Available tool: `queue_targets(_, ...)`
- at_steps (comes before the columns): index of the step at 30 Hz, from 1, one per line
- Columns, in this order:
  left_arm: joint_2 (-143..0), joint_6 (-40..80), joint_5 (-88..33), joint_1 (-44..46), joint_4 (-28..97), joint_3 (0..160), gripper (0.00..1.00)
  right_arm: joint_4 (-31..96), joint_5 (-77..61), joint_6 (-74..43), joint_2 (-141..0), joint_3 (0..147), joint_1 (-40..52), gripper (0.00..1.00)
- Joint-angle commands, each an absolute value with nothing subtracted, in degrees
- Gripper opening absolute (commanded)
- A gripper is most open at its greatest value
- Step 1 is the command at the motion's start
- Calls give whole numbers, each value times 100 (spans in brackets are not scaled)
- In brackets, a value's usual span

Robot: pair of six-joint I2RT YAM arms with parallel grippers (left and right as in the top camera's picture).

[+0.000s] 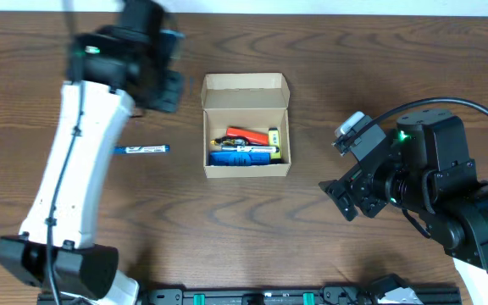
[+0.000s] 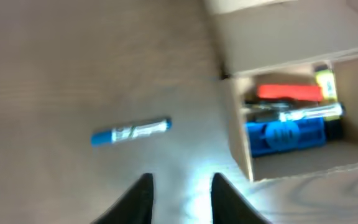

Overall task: Pack container
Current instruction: 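Move left gripper to the blue-capped marker and grasp it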

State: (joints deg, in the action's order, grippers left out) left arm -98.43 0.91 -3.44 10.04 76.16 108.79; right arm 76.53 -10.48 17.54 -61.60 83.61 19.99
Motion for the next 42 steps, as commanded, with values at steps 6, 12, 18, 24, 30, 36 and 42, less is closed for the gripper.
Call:
queue_targets(6,-9754,2169,-580,-292,7940,10388,32,7662,-1052,1739,-6149,8355,1953,99)
queue_targets(12,-9756,3179,-558,-469,7371,9347,42,7662,-1052,1739,-6149,8355,1953,99)
queue_targets(18,-9756,4401,-561,-469,6287,8055,49,7662,-1052,1739,-6149,8355,1953,99)
queue_targets(24,-9760,4886,-587,-469,5109,7196,76,7662,-1052,1739,-6149,8355,1953,99)
queue_targets(30,-9815,5561,-582,-456,4458,6755,84,7662,-1052,1739,-6149,8355,1953,99)
queue_targets(36,-10038,6040,-604,-447,4132,6622,87,7662,-1052,1739,-6149,8355,1953,99)
queue_targets(42,-10425,6136,-845,-445,3806,6622,88,7662,-1052,1739,-6149,8355,1953,99)
